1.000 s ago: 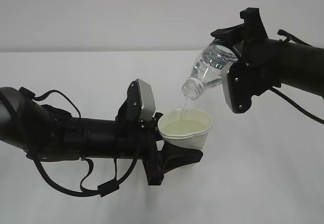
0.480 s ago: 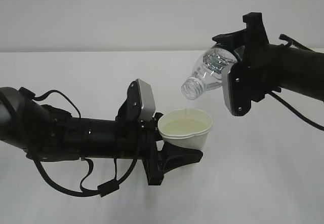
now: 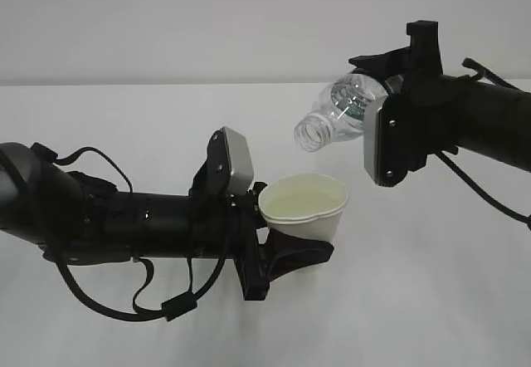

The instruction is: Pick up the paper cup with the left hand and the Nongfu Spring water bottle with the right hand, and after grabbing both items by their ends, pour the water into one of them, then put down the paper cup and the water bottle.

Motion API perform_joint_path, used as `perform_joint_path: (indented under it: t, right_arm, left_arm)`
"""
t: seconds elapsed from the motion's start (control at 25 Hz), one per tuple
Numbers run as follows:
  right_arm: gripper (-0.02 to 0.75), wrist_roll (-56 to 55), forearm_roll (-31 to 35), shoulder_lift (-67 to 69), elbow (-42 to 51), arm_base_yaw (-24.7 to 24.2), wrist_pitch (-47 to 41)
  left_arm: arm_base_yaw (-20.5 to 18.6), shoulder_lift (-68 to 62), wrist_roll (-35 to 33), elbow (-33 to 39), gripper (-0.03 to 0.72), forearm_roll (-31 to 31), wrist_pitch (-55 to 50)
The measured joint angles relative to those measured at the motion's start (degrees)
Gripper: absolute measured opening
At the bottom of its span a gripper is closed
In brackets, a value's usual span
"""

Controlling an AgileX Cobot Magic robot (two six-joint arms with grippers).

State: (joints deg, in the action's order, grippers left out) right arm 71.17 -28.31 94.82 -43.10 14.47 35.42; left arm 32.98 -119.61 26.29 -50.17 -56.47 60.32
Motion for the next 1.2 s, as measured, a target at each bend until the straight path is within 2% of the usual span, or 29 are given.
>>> perform_joint_path:
  t: [0.2,0.72,1.2]
  right_arm:
    - [0.456,-3.10,0.66,0.00,0.86,0.00,2.44]
    - [0.456,-8.28,9.41,-0.10,4.59,0.00,9.62]
    - [0.456,-16.21,14.63,-0.10,5.58,0.00,11.99]
  left_arm:
    - [0.00,0.00,0.00,0.00,0.414,0.14,0.21]
    - [0.00,0.00,0.00,0.00,0.414,1.22,0.35]
    - [0.00,0.00,0.00,0.00,0.414,2.68,0.35]
